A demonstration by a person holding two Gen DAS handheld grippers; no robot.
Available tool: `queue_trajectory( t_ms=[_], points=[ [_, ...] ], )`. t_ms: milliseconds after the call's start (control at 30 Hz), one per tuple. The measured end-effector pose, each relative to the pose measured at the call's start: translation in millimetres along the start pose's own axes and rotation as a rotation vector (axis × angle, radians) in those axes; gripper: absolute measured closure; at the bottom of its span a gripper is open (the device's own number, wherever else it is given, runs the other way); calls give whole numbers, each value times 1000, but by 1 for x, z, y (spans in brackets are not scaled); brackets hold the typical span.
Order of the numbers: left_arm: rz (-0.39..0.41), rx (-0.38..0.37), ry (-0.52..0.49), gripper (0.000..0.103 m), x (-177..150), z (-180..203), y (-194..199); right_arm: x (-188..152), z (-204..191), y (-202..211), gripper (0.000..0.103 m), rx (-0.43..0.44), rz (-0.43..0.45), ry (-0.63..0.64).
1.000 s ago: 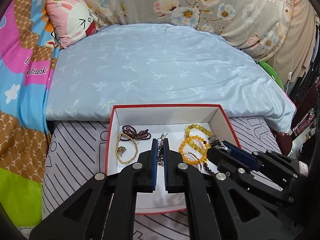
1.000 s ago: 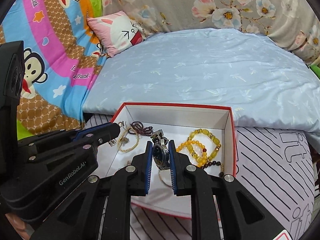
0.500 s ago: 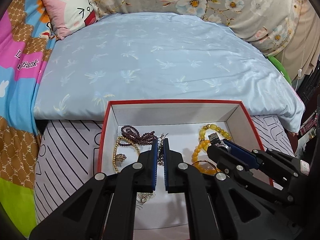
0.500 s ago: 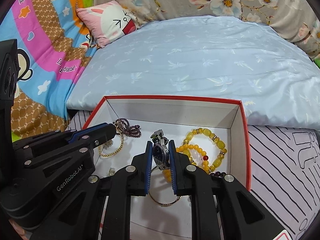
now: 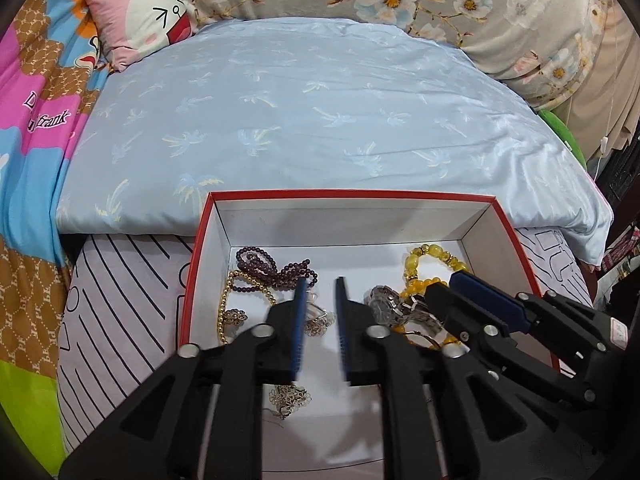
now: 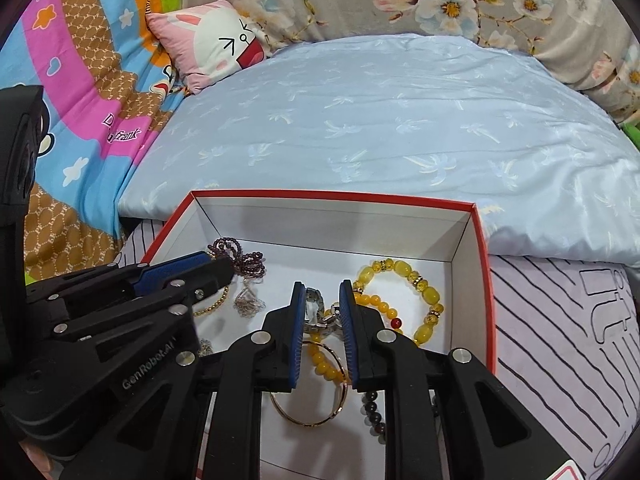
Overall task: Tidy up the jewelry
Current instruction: 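Open both tools to release the watch and pendant in the box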
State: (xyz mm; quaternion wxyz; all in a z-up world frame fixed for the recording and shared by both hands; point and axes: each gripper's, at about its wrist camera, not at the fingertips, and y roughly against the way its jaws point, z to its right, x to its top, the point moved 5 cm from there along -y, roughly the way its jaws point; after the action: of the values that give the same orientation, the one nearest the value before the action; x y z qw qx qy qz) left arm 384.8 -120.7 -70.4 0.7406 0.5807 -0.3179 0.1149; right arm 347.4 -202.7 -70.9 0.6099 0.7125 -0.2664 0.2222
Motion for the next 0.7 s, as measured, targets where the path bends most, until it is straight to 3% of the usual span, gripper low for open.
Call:
queue_trajectory(
  t_ms=[167,333,700],
  points=[
    [7,46,5,70,-2,-1,-1,-1,4,2,81,-25,4,-6],
    [19,59,8,58,-4,-4,5,-4,13,11,65,-43,15,-33],
    [50,75,0,52,-10,2,34,-10,20,43,48,-76,52,-59]
  ],
)
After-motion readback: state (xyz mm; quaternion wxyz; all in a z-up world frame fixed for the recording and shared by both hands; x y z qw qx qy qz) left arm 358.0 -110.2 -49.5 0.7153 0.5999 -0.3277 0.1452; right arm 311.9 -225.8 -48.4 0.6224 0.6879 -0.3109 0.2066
